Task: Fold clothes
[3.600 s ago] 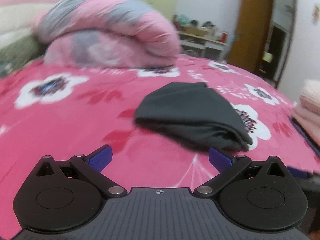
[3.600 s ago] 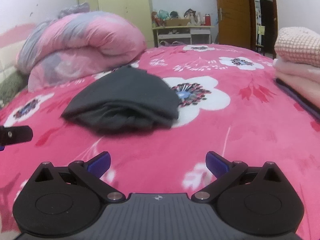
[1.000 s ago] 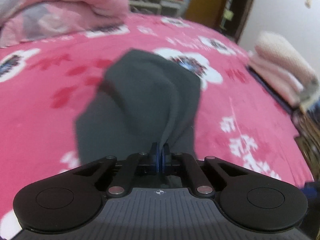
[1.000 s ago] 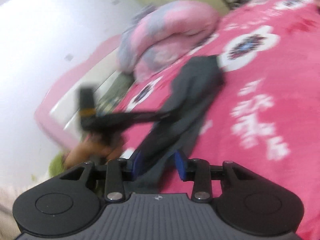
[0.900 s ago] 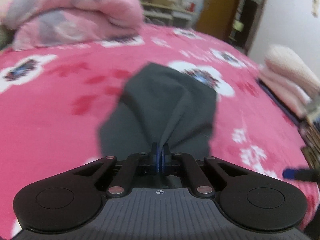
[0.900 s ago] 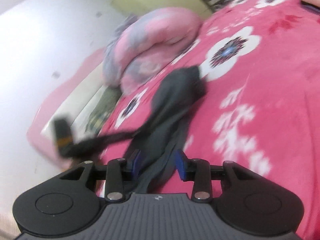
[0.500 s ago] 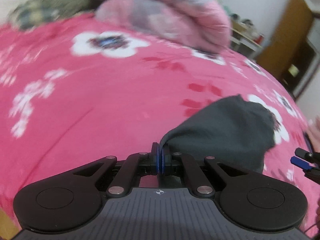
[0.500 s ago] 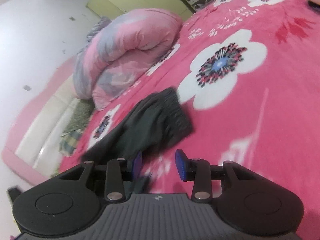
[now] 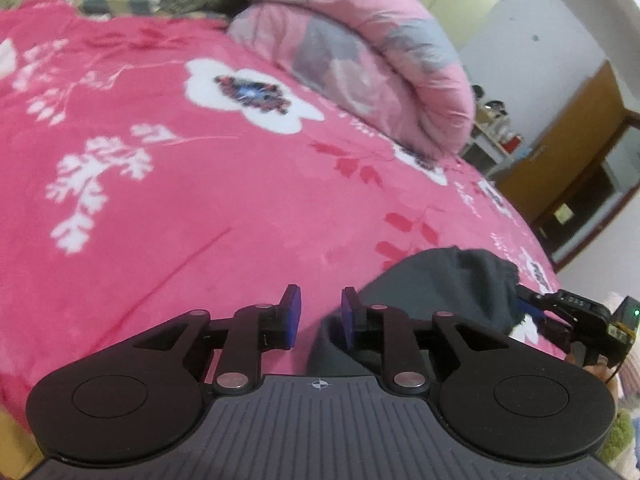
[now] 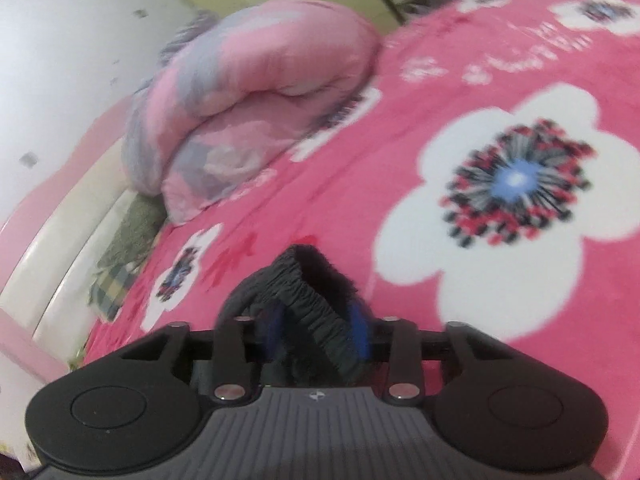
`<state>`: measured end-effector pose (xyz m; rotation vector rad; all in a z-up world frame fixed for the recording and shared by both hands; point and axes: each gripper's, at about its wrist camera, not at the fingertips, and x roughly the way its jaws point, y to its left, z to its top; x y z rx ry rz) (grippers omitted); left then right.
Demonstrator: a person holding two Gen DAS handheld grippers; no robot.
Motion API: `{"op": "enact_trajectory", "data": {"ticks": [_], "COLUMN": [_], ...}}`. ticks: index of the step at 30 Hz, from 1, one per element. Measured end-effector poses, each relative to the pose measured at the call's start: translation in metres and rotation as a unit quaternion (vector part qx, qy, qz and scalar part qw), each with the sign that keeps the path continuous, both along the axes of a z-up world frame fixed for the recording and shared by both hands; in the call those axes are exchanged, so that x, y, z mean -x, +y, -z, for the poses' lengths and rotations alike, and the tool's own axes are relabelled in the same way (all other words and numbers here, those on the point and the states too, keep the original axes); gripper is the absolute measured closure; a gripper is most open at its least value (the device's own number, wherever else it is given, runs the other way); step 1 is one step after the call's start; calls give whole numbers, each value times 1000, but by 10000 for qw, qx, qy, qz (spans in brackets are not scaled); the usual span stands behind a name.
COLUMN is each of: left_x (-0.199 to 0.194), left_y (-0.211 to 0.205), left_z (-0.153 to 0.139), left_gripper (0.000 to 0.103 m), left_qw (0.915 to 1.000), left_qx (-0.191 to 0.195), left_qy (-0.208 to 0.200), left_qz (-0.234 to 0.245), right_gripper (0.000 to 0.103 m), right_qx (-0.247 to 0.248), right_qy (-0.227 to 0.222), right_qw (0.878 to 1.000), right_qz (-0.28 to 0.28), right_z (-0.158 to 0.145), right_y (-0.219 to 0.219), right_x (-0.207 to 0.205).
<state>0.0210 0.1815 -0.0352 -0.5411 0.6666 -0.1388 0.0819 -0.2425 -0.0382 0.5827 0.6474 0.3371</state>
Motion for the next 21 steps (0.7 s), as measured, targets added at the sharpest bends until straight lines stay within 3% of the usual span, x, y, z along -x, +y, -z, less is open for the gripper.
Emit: {"op": "enact_trajectory", "data": {"ticks": [1,3,9,11,14,15,16,17,18,21], "left_x": [0,0,0,0,0,-1,-4,-7,-10,-23], "left_y": [-4,-13,-51,-62,-77,-82,-87,-92,-97,-108], "left_z": [-1,-3,-11,-11,-10,-9,-8,-6,-5,2], "left_gripper": [77,75,70,68,59,56,53,51,49,48], "left_qw": [10000,9995,9956,9943,9922,9917,9910,9899,9887,9852], "left_qx": [-4,-11,-92,-218,-444,-552,-692,-849,-1007,-1367], "left_qy": [-52,-149,-289,-265,-199,-161,-146,-142,-139,-71], "left_qz": [84,268,881,1007,1146,1147,1138,1122,1107,1029], "right_gripper": [98,103,103,103,97,74,41,28,20,22], "right_qx": [32,97,352,594,700,677,659,693,738,783], "right_qy": [-50,-149,-399,-463,-410,-365,-321,-222,-111,268], "right_qw": [10000,9996,9939,9930,9960,9969,9973,9973,9970,9961], "right_qz": [-71,-214,-961,-907,-360,-176,10,106,186,320], "right_z": [-2,-5,-17,-21,-27,-27,-27,-23,-17,1], "right_y": [4,11,35,38,24,17,11,9,8,7], "right_x": [-2,-6,46,58,50,38,26,11,-4,-46]}}
